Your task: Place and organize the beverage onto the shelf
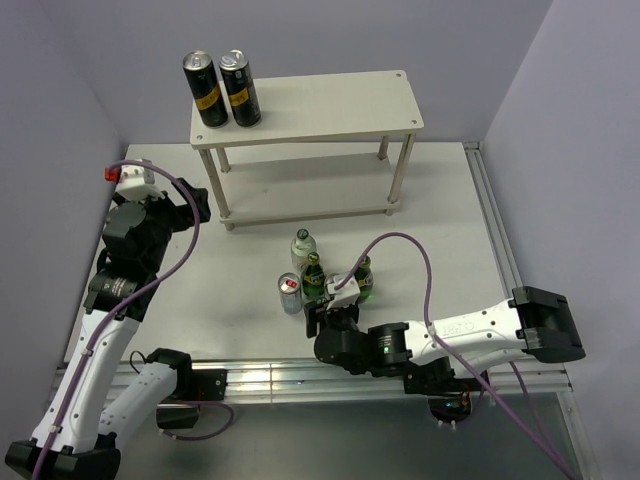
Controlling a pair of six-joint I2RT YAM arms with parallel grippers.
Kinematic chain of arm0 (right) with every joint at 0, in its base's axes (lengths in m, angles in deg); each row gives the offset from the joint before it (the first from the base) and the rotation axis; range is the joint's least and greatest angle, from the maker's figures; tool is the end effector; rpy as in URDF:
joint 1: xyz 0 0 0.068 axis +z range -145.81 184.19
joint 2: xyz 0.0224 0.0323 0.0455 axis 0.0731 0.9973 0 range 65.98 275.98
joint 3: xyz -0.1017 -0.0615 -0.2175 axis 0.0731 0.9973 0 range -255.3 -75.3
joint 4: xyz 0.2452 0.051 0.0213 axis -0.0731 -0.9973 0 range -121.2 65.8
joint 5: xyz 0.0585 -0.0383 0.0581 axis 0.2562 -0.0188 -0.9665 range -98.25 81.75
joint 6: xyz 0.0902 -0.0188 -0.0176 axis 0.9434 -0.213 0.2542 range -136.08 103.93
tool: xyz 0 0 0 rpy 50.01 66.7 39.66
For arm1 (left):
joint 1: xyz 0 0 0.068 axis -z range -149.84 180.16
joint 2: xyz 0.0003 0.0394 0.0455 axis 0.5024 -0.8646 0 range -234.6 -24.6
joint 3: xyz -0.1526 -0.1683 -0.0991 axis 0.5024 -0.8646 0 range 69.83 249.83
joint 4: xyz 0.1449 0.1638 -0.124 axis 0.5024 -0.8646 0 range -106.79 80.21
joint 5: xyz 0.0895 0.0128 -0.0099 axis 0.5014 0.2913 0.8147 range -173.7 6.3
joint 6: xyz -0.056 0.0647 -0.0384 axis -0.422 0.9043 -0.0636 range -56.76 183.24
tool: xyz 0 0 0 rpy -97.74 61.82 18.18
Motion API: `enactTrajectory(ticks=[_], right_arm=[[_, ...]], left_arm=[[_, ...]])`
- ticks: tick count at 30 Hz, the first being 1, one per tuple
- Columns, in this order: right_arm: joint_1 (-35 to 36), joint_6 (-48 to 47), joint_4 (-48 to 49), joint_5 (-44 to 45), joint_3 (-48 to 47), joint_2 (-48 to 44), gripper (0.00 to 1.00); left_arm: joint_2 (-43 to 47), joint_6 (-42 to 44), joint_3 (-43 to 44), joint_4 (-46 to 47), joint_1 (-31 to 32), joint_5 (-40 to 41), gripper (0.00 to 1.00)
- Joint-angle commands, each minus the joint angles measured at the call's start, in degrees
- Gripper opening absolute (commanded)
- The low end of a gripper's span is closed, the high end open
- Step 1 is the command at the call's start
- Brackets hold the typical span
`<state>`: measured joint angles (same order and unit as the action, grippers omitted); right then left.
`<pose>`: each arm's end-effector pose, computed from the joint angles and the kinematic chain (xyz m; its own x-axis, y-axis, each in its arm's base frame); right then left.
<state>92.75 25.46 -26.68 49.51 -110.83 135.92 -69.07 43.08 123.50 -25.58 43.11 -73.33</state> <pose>0.0782 0.2588 0.1828 -0.3536 0.0082 -0.9353 -0.3764 0.9142 0.1503 0.2256 -0.0363 0.3590 -0.1210 -0.3200 -0.9397 0.0049 0.9464 -0.3229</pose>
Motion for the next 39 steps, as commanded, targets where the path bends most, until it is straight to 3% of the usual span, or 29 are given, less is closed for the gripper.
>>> enactTrajectory(ticks=[1, 18, 23, 30, 31, 32, 33, 35, 39], right_arm=[[-0.1, 2.3, 2.3, 4.1, -0.3, 1.0, 0.71], [-0.2, -0.1, 5.6, 10.8, -3.4, 4.5, 0.69], [-0.5, -1.5, 6.3, 11.6, -4.0, 5.0, 0.61], [-1.0, -0.6, 5.0, 11.2, -4.5, 6.0, 0.39], [-1.2, 0.2, 4.6, 11.1, -4.5, 6.2, 0.31], [-1.1, 1.3, 2.9, 11.0, -5.1, 6.5, 0.15], [-1.1, 1.3, 2.9, 11.0, -5.1, 6.5, 0.15], [-1.1, 2.0, 1.2, 10.9, -5.9, 6.8, 0.00], [-1.1, 0.9, -0.7, 10.0, -8.0, 5.9, 0.00]], left_arm=[[0.8, 1.4, 0.2, 0.9, 0.0, -0.7, 0.99], [1.0, 1.4, 0.3, 1.0, 0.0, -1.1, 0.99], [1.0, 1.4, 0.2, 1.0, 0.0, -1.2, 0.99], [1.1, 1.4, 0.3, 0.9, 0.0, -1.1, 0.99], [1.1, 1.5, 0.4, 0.9, 0.0, -1.1, 0.99], [1.2, 1.5, 0.3, 0.9, 0.0, -1.1, 0.99], [1.2, 1.5, 0.3, 0.9, 0.0, -1.1, 0.99], [1.1, 1.5, 0.3, 0.9, 0.0, -1.1, 0.99], [1.2, 1.6, 0.4, 0.9, 0.0, -1.0, 0.99]])
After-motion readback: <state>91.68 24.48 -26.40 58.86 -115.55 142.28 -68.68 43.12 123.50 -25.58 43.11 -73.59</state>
